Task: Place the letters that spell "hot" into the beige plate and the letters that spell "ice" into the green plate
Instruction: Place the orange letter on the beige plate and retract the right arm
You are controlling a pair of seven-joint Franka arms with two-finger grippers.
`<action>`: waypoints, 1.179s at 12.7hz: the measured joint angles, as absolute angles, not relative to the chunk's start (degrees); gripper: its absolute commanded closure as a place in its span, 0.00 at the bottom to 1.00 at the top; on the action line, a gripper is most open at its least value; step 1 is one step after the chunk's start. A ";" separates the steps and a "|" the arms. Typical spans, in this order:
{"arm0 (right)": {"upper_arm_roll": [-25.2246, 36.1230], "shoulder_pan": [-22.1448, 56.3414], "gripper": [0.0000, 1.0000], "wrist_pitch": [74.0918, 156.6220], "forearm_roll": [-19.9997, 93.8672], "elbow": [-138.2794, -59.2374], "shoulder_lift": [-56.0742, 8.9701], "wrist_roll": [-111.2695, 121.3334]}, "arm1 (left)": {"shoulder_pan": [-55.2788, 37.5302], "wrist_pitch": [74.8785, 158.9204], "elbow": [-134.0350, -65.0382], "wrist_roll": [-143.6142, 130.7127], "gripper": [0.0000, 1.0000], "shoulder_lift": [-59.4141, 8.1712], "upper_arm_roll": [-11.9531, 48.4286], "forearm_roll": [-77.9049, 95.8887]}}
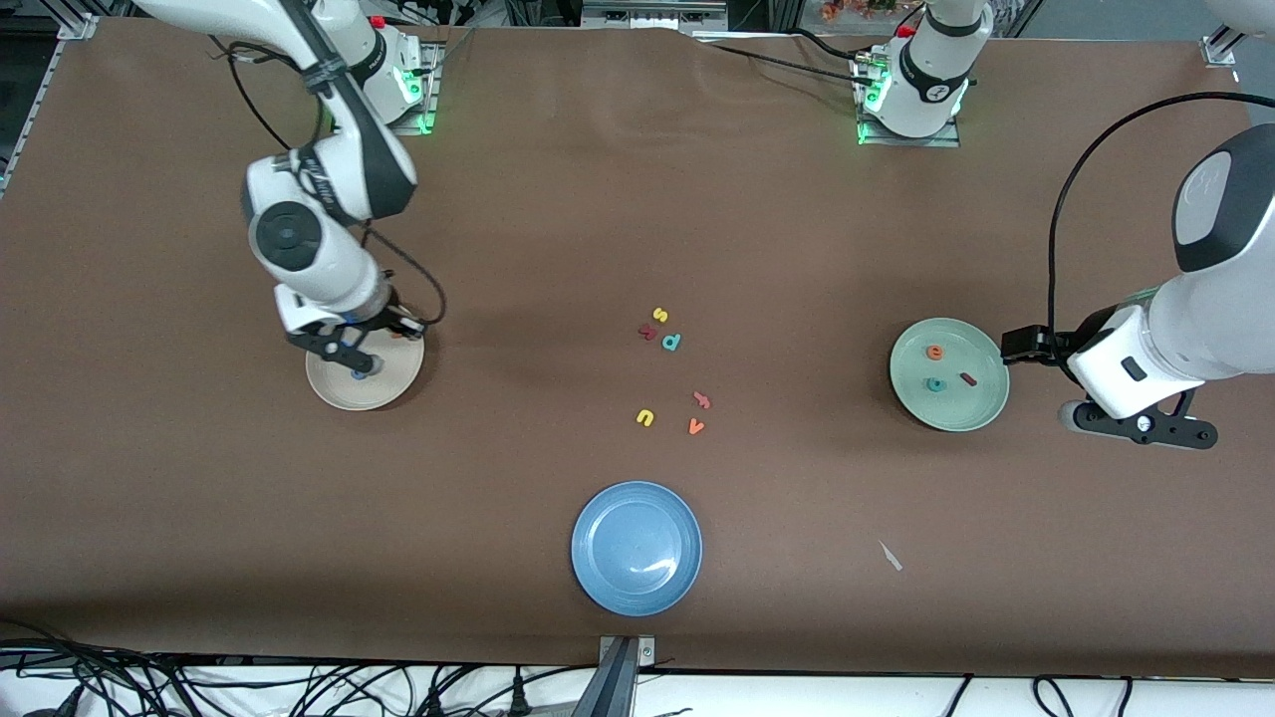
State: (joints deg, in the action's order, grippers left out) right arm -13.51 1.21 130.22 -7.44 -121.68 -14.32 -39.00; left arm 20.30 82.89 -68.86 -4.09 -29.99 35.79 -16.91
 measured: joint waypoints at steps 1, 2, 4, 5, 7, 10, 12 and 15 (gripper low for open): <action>-13.41 0.35 0.00 130.05 -7.42 -122.32 -13.63 -37.64 | 20.30 82.89 -68.86 -4.09 0.01 -29.99 35.80 -16.91; -13.43 0.20 0.00 130.05 -7.40 -122.73 -13.29 -37.47 | 20.30 82.89 -68.86 -4.09 0.01 -29.99 35.80 -16.91; -13.74 0.31 0.00 130.05 -7.39 -122.87 -12.87 -37.58 | 20.31 82.89 -68.86 -4.09 0.01 -29.99 35.80 -16.91; -13.82 0.33 0.00 129.97 -7.38 -122.85 -12.45 -37.63 | 20.31 82.89 -68.86 -4.09 0.01 -29.99 35.80 -16.91; -13.82 0.32 0.00 128.23 -7.27 -122.11 -11.21 -37.66 | 20.31 82.89 -68.86 -4.09 0.01 -29.99 35.80 -16.91; -13.92 0.33 0.00 120.16 -5.74 -115.73 -8.48 -37.63 | 20.32 82.89 -68.87 -4.09 0.01 -30.00 35.79 -16.91; -14.09 0.43 0.00 113.80 -5.20 -110.06 -6.30 -36.17 | 20.32 82.89 -68.89 -4.09 0.01 -30.01 35.80 -16.91; -14.13 0.47 0.00 100.78 -4.90 -100.87 -4.07 -29.65 | 20.32 82.89 -68.92 -4.09 0.01 -30.01 35.79 -16.91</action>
